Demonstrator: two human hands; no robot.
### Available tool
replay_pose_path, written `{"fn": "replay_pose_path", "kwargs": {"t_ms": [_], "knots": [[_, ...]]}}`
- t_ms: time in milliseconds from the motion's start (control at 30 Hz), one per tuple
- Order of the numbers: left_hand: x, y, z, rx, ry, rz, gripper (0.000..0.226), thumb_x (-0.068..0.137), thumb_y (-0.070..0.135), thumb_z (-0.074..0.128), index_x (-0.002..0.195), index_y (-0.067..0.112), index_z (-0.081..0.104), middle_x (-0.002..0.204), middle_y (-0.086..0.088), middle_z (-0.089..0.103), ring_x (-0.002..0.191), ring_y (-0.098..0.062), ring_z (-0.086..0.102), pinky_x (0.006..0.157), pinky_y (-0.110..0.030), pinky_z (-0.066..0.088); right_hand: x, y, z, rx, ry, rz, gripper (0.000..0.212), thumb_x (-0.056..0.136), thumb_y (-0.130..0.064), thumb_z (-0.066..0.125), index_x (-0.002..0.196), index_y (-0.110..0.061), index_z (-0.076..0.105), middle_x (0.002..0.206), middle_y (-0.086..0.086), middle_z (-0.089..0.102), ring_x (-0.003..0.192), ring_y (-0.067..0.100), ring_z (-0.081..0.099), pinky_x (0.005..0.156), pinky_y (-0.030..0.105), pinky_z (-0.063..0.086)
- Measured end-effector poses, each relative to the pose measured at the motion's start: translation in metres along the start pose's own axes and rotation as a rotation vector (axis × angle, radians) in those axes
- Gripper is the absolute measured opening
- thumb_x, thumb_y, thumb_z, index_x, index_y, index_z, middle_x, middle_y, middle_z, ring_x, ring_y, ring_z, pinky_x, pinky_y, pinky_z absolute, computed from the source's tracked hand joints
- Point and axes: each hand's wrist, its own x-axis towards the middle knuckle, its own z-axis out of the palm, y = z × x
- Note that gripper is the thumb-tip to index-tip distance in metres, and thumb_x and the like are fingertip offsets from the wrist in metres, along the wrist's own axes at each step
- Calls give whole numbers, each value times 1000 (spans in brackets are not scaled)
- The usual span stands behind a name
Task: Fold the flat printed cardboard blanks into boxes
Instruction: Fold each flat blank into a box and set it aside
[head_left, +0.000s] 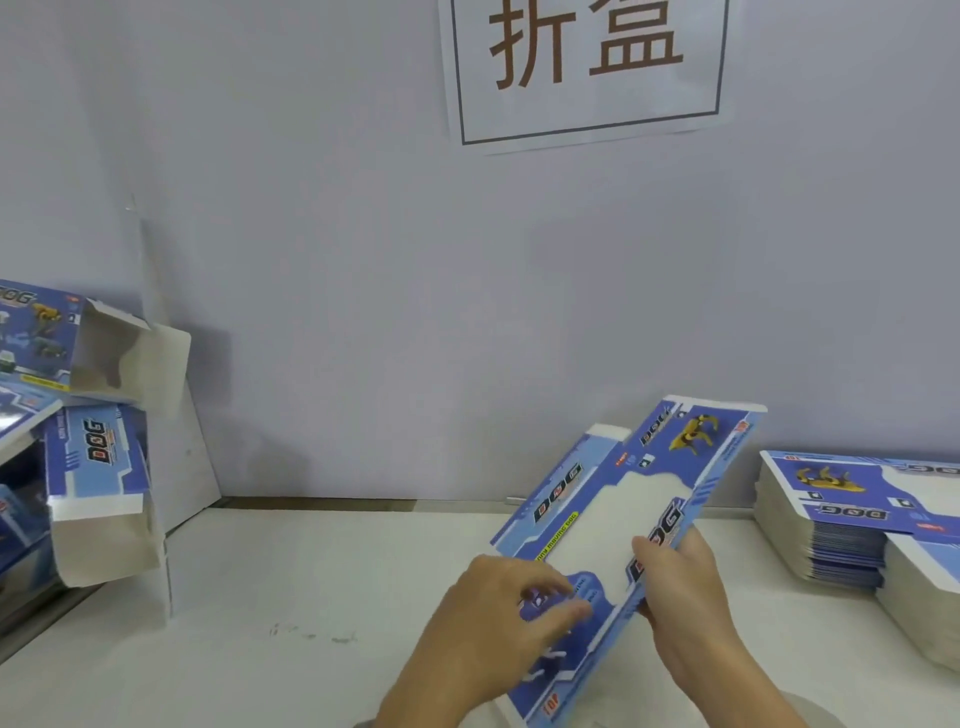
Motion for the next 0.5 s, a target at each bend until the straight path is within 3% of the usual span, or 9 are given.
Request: {"fn": "replay_pose_path", "kwargs": {"t_ms": [67,100,167,233,300,333,400,500], "knots": [[1,-5,-2,-51,181,18,38,87,60,59,120,43,61,121,26,56,120,1,48,84,-3,41,0,-6,-5,-43,12,-55,10,97,2,47,95,-3,55,83,25,52,70,27,52,63,46,50],[2,-5,-5,-102,270,34,37,87,57,60,123,47,56,123,29,51,123,2,45,82,0,39,1,-9,-7,-68,-1,-87,5,98,0,50,98,3,53,86,31,48,73,28,50,71,55,52],[3,-2,-12,-227,437,27,44,84,54,63,124,53,43,124,36,43,121,9,41,81,1,38,-3,-21,-10,-86,-68,-158,14,99,-5,53,106,7,54,88,32,51,76,30,50,80,60,51],[2,4,-21,-370,560,-21,65,76,56,65,132,52,32,126,39,35,117,16,38,77,3,37,-10,-33,-10,-97,-130,-268,9,99,-8,55,102,-3,63,90,24,62,79,34,57,80,56,54],[-1,10,-33,-553,612,-51,85,70,53,71,142,44,28,127,37,36,111,21,44,68,7,38,-17,-45,-11,-124,-181,-386,19,98,-10,59,97,-27,69,91,4,74,86,28,68,74,50,61],[-2,12,-38,-651,623,-39,86,66,50,74,142,41,33,126,34,43,108,20,49,66,6,40,-19,-50,-12,-119,-220,-441,26,96,-11,61,97,-36,69,92,-2,76,86,22,72,67,42,63],[-3,11,-49,-846,652,10,73,61,42,78,127,27,51,113,18,69,97,0,68,63,-9,53,-22,-57,-15,-71,-283,-493,36,92,-10,64,98,-45,66,91,-6,77,81,16,74,56,30,60],[-10,14,-61,-901,641,2,48,65,37,74,109,21,63,95,4,76,82,-18,76,59,-32,62,-19,-60,-15,-58,-278,-512,31,91,-12,65,107,-38,63,90,-9,77,79,11,74,53,24,58]]}}
